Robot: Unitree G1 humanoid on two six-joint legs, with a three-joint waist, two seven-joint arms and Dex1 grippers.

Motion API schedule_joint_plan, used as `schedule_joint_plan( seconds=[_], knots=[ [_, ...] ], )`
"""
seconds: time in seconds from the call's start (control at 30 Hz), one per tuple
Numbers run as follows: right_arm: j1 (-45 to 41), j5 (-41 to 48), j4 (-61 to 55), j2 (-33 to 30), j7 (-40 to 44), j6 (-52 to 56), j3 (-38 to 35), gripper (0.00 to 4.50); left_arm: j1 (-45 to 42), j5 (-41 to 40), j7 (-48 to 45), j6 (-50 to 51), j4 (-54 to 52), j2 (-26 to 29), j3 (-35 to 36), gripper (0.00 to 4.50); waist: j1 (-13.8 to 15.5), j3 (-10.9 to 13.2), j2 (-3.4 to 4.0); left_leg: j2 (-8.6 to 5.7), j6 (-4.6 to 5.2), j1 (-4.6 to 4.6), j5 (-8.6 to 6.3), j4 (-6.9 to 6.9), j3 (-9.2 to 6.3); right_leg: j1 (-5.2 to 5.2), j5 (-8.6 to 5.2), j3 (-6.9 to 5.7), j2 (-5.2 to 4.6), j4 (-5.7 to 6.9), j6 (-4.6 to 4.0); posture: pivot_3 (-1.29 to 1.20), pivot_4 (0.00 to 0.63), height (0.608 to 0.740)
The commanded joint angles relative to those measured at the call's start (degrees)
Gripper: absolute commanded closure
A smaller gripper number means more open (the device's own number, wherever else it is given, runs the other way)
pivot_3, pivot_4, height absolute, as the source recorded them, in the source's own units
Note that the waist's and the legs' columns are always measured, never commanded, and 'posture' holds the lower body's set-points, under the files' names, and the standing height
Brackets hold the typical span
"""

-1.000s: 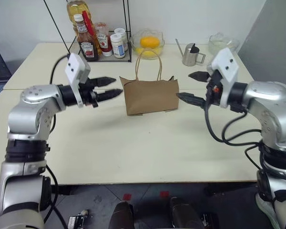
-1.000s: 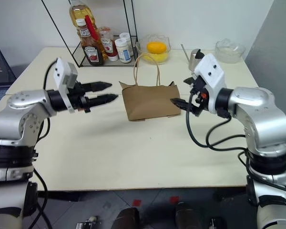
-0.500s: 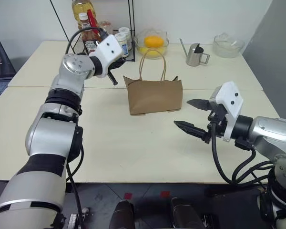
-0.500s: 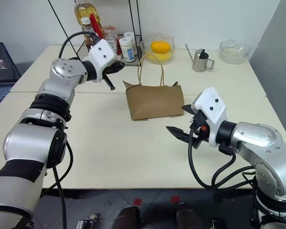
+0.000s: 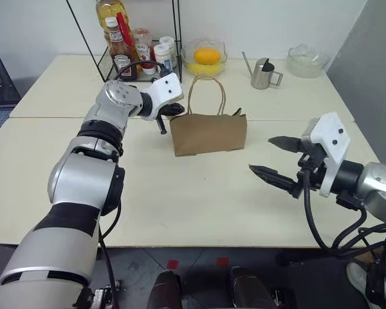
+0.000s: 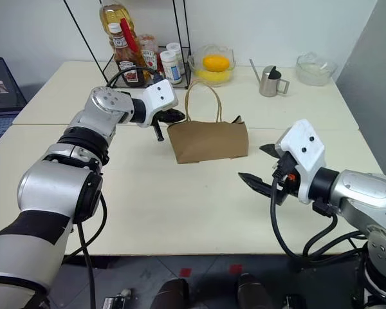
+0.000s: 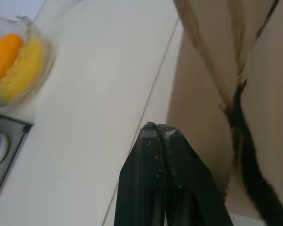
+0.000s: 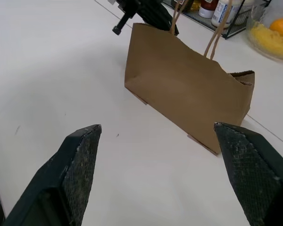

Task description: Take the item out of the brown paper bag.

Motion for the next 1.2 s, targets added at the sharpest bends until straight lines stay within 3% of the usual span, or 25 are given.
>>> schedule_joint_plan(
  seconds=[0.03,0.43,0.6,0.77,0.97,1.13,1.2],
  knots=[
    [1.24,3.83,-1.96,-2.65,0.85,0.30,-3.38,0.48,-2.42,-2.27,-8.63,0.55,-1.93,0.14,2.07,4.46,-0.02,0.00,0.00,0.00,0.01,0.00,0.00,0.00,0.00,0.00,0.00,0.00,0.00,0.00,0.00,0.00,0.150,0.740],
    [6.75,11.74,-1.22,-9.26,0.82,-3.05,-5.31,0.48,3.46,-5.99,-31.96,0.73,-11.36,1.72,1.44,4.46,-0.19,0.00,0.00,0.01,0.11,0.00,-0.03,0.01,-0.04,0.03,0.00,-0.01,0.00,0.01,0.00,0.00,0.150,0.740],
    [7.98,13.35,-0.75,-10.65,-0.15,-4.74,-4.67,0.48,9.70,-10.81,-32.99,1.29,-21.21,5.52,-5.46,4.46,-0.30,0.00,0.00,0.03,0.17,0.01,-0.03,0.01,-0.07,0.03,0.00,-0.03,0.01,0.02,0.00,0.00,0.150,0.740],
    [9.61,14.74,-0.66,-12.06,-1.22,-6.44,-4.22,0.48,16.96,-21.04,-32.99,7.15,-36.60,11.75,-13.34,4.46,-0.24,0.00,0.00,0.04,0.16,0.02,-0.02,0.04,-0.08,0.05,0.00,-0.01,0.00,0.07,0.00,0.00,0.150,0.740],
    [12.79,13.66,-1.31,-13.87,-1.89,-9.92,-4.13,0.48,17.20,-27.40,-32.99,9.88,-43.50,11.20,-7.70,4.46,0.25,0.00,-0.01,0.04,0.20,-0.02,-0.01,0.21,-0.10,0.09,0.00,-0.06,0.00,0.11,0.00,0.00,0.150,0.740],
    [15.61,13.72,-1.79,-14.12,-2.77,-12.62,-4.22,0.48,19.09,-34.03,-32.99,13.90,-52.67,15.08,-7.61,4.46,0.14,0.00,-0.01,0.05,0.21,-0.06,-0.01,0.27,-0.13,0.09,0.00,-0.07,0.01,0.12,0.01,0.00,0.150,0.740],
    [16.74,14.05,-2.26,-13.68,-3.46,-13.62,-3.59,0.48,21.14,-35.18,-32.99,13.11,-56.50,16.69,-8.50,4.07,-0.06,-0.01,0.00,0.06,0.21,-0.05,-0.01,0.27,-0.13,0.09,0.00,-0.06,0.02,0.14,0.01,0.00,0.150,0.740]
  ],
)
